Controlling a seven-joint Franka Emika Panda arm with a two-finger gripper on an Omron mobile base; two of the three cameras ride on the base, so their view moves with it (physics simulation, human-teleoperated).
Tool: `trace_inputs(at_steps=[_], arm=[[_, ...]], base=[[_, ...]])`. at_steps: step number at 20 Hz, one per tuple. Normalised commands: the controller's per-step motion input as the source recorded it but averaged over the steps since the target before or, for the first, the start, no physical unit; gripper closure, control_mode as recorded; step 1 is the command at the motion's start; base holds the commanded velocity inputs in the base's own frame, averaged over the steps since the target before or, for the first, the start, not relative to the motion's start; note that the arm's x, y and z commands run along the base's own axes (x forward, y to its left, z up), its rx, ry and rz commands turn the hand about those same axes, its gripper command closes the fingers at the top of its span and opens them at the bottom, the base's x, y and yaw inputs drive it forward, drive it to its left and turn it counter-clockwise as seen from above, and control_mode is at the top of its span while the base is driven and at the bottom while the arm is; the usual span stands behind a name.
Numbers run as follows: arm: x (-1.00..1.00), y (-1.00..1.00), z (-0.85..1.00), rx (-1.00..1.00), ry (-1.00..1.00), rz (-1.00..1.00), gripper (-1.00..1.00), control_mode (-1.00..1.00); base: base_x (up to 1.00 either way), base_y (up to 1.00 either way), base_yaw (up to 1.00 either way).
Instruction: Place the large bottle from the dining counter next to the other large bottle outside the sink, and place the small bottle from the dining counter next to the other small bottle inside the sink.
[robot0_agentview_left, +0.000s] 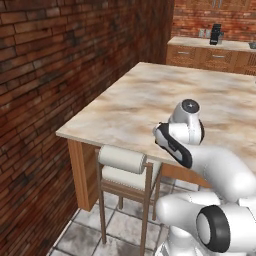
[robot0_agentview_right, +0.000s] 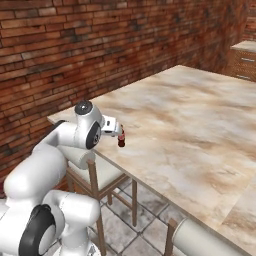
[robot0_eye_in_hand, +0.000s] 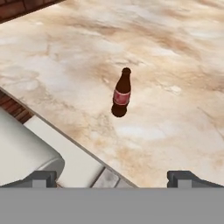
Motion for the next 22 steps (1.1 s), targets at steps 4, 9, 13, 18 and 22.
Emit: trace_inputs(at_steps=[4, 9, 13, 18, 22], arm=[[0.11, 0.0, -0.11, -0.04, -0.04, 0.0, -1.0, -1.0], [0.11, 0.0, -0.19, -0.05, -0.04, 0.0, -1.0, -1.0], [0.17, 0.0, -0.16, -0.03, -0.02, 0.0, -1.0, -1.0], [0.3, -0.01, -0.09, 0.0, 0.0, 0.0, -1.0, -1.0], [0.33, -0.05, -0.03, 0.0, 0.0, -0.01, -1.0, -1.0]], base=[[0.0, 0.0, 0.0], [0.0, 0.0, 0.0], [0.0, 0.0, 0.0], [0.0, 0.0, 0.0], [0.0, 0.0, 0.0]])
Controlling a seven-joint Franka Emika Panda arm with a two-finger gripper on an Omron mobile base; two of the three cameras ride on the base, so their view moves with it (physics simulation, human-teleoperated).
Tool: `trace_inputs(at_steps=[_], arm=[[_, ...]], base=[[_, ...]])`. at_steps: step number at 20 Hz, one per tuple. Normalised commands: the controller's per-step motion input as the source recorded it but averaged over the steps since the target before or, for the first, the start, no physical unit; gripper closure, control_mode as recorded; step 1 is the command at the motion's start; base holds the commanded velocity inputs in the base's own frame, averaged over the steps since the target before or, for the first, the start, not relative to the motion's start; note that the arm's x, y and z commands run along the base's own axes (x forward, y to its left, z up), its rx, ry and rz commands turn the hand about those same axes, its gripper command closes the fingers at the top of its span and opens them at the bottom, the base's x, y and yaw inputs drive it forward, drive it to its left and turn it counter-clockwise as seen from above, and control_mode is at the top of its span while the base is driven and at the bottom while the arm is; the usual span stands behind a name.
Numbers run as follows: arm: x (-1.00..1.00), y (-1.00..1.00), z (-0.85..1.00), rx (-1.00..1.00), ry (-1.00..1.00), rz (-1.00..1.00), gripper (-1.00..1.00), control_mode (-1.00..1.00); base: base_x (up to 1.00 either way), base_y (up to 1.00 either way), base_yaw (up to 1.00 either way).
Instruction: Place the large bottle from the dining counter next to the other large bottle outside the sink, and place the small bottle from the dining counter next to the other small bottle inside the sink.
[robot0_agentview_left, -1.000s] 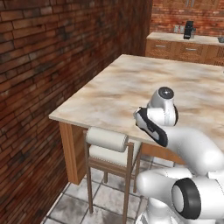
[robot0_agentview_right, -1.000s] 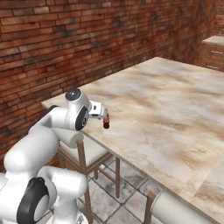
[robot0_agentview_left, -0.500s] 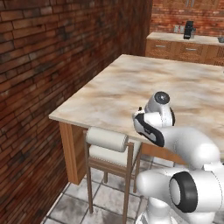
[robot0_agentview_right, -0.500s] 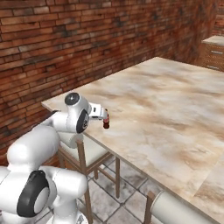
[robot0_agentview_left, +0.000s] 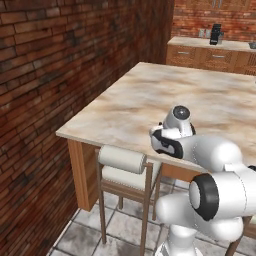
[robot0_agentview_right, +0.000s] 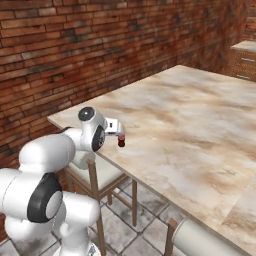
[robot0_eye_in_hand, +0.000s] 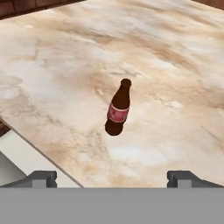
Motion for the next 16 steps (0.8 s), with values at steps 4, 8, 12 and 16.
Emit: trace_inputs(at_steps=[4, 8, 12, 16], arm=[[0.26, -0.07, -0.04, 0.0, 0.0, 0.0, -1.0, -1.0], [0.22, -0.04, -0.11, 0.0, 0.0, 0.0, -1.0, -1.0], [0.24, 0.0, -0.17, 0.0, 0.0, 0.0, -1.0, -1.0], [0.27, 0.0, -0.16, 0.0, 0.0, 0.0, -1.0, -1.0]], base=[[0.0, 0.0, 0.0], [0.0, 0.0, 0.0], [0.0, 0.0, 0.0], [0.0, 0.0, 0.0]])
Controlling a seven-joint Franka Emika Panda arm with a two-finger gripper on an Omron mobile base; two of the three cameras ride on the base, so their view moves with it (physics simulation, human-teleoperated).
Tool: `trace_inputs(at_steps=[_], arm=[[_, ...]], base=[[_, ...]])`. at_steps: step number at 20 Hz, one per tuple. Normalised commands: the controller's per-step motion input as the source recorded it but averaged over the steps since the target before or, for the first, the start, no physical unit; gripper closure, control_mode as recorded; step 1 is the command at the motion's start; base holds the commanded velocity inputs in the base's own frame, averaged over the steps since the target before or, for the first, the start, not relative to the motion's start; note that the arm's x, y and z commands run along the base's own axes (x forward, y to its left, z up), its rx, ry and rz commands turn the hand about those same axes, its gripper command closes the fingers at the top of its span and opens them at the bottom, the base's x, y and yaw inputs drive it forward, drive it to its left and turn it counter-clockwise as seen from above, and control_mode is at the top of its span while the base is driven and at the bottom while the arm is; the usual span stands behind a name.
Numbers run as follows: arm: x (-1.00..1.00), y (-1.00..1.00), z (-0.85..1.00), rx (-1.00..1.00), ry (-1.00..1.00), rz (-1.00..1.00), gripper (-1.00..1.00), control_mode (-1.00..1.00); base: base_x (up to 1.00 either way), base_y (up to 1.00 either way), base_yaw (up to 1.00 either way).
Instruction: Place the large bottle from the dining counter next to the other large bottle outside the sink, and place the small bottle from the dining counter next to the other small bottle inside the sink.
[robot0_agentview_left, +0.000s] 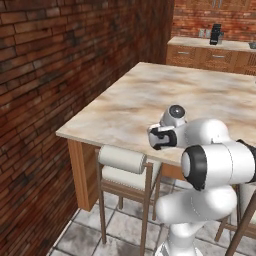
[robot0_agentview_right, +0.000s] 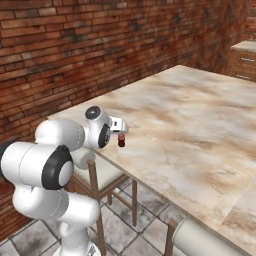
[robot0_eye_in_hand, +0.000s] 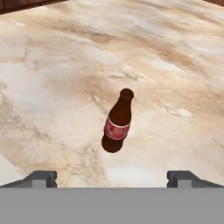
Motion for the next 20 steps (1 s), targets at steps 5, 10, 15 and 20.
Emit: trace_inputs(at_steps=[5, 10, 15, 20], arm=[[0.25, -0.02, -0.16, 0.0, 0.0, 0.0, -1.0, -1.0], [0.17, -0.01, -0.14, 0.0, 0.0, 0.0, -1.0, -1.0], [0.19, -0.03, -0.12, 0.0, 0.0, 0.0, -1.0, -1.0], [0.18, -0.03, -0.07, 0.0, 0.0, 0.0, -1.0, -1.0]], base=[[0.0, 0.0, 0.0], [0.0, 0.0, 0.0], [0.0, 0.0, 0.0], [0.0, 0.0, 0.0]])
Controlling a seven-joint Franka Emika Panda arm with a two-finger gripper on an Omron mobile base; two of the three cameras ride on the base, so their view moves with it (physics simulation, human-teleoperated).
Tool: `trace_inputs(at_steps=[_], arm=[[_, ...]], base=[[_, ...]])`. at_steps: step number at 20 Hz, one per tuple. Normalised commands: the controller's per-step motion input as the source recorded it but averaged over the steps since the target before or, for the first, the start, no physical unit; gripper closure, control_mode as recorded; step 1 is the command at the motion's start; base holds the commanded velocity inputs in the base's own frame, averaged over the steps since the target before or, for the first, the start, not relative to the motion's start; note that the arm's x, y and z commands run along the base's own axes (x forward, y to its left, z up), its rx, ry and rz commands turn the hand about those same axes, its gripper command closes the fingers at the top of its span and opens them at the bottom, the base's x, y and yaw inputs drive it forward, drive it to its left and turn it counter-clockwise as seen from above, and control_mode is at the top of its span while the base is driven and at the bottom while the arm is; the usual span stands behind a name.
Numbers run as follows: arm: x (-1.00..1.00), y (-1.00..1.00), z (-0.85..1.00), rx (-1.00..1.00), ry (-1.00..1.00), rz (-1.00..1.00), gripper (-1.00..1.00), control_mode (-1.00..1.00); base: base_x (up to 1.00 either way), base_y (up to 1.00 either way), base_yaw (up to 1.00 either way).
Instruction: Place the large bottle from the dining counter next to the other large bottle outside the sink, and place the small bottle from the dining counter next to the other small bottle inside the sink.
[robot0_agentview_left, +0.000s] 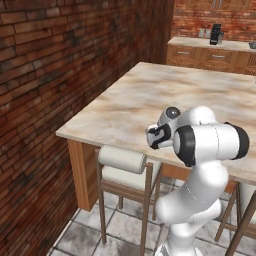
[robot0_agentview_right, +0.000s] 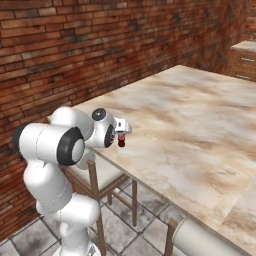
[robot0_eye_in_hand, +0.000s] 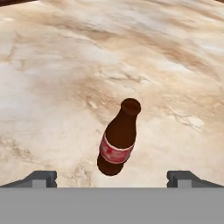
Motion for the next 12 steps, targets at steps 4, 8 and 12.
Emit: trace_inputs(at_steps=[4, 8, 12], arm=[[0.16, -0.03, -0.05, 0.0, 0.0, 0.0, -1.0, -1.0], [0.17, -0.02, -0.08, 0.0, 0.0, 0.0, -1.0, -1.0], [0.18, -0.02, -0.08, 0.0, 0.0, 0.0, -1.0, -1.0]], base=[[0.0, 0.0, 0.0], [0.0, 0.0, 0.0], [0.0, 0.0, 0.0]])
